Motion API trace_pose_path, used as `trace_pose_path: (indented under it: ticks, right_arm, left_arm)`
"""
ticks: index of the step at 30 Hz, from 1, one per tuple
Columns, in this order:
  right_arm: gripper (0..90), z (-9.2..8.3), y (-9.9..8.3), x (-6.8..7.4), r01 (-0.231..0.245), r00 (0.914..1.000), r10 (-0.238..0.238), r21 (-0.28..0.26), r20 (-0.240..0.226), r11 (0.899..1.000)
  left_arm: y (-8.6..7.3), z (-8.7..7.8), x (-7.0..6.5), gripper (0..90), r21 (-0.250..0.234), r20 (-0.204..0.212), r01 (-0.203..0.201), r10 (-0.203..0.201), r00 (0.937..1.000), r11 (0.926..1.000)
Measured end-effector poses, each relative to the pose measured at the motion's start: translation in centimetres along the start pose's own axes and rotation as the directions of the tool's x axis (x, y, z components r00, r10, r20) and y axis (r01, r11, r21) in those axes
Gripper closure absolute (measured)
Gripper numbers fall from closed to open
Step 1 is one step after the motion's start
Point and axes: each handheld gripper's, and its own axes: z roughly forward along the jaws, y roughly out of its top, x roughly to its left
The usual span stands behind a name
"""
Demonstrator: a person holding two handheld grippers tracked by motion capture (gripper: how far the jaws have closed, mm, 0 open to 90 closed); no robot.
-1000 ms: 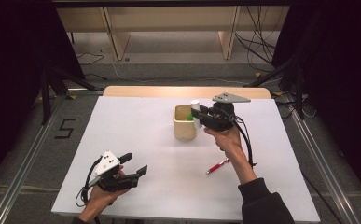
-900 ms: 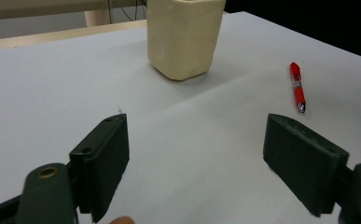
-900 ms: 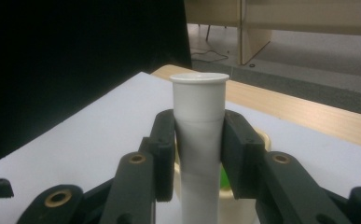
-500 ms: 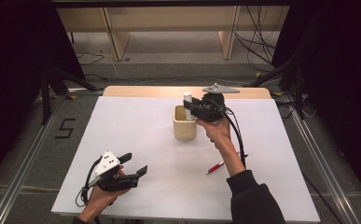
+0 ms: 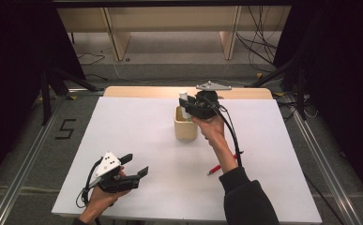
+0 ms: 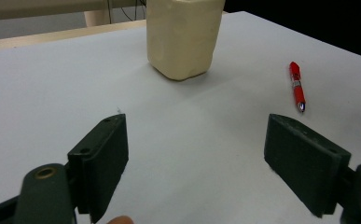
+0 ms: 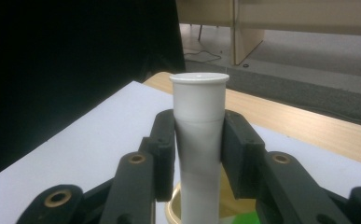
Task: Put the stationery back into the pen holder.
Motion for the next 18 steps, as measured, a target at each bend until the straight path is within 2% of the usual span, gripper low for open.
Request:
trace_pose_path:
  ticks: [7, 18]
  right_arm:
    - [67.6, 0.8, -0.3, 0.0, 0.005, 0.9998, -0.005, 0.014, 0.017, 1.000]
    - [67.6, 2.4, -1.0, -0.3, -0.020, 0.9992, 0.019, 0.037, 0.037, 0.999]
  left_arm:
    - [0.0, 0.0, -0.1, 21.3, 0.002, 0.000, -0.004, 0.004, 1.0000, 1.0000]
    - [0.0, 0.0, 0.0, 21.3, 0.003, -0.007, -0.004, 0.004, 1.0000, 1.0000]
